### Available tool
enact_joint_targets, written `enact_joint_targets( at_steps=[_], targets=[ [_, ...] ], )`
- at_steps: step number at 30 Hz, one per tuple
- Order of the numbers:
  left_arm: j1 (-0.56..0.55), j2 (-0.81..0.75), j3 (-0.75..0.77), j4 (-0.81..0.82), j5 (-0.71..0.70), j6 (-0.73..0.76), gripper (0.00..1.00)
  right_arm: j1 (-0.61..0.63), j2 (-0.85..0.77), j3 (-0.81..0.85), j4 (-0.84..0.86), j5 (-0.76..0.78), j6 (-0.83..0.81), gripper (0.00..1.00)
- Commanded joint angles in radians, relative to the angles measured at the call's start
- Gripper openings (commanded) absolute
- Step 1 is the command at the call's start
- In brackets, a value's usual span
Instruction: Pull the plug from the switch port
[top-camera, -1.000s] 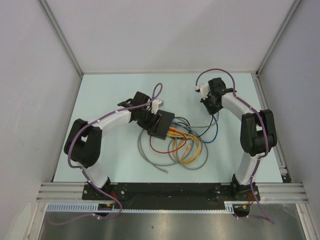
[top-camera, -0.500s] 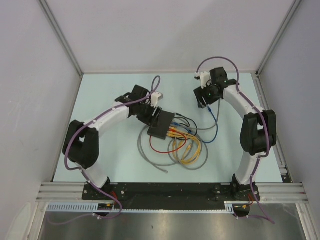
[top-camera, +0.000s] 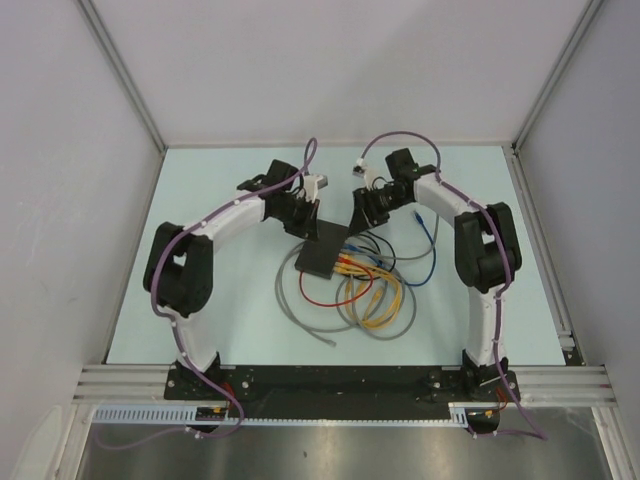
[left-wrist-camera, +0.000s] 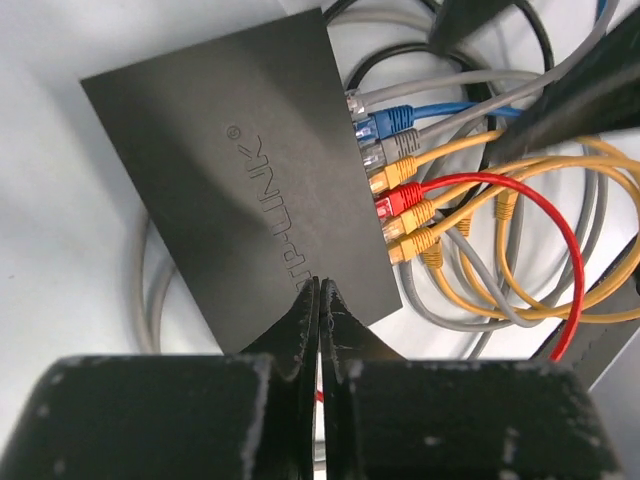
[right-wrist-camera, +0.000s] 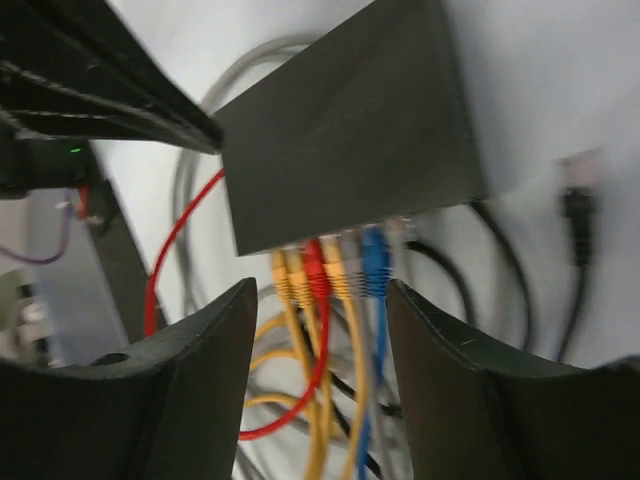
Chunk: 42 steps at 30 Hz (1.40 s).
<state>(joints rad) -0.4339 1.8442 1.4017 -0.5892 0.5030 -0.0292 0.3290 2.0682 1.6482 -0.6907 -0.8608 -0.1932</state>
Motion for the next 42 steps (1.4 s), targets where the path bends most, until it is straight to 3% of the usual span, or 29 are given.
enact_joint_targets(
  at_steps=[1, 11, 23, 42],
  targets=[
    [-0.002, 0.007, -0.010, 0.014, 0.046, -0.008, 0.00, -0.008, 0.030, -0.021, 0.034, -0.184, 0.070, 0.57],
    [-0.009, 0.069, -0.052, -0.006, -0.014, 0.026, 0.00, -0.027, 0.115, -0.025, 0.039, -0.164, 0.069, 0.47],
    [-0.012, 0.049, -0.171, -0.046, -0.004, 0.113, 0.00, -0.022, 0.164, -0.087, 0.158, -0.185, 0.150, 0.47],
    [-0.012, 0.066, -0.159, -0.043, -0.055, 0.124, 0.00, -0.024, 0.274, -0.057, 0.322, -0.195, 0.285, 0.45]
  ],
)
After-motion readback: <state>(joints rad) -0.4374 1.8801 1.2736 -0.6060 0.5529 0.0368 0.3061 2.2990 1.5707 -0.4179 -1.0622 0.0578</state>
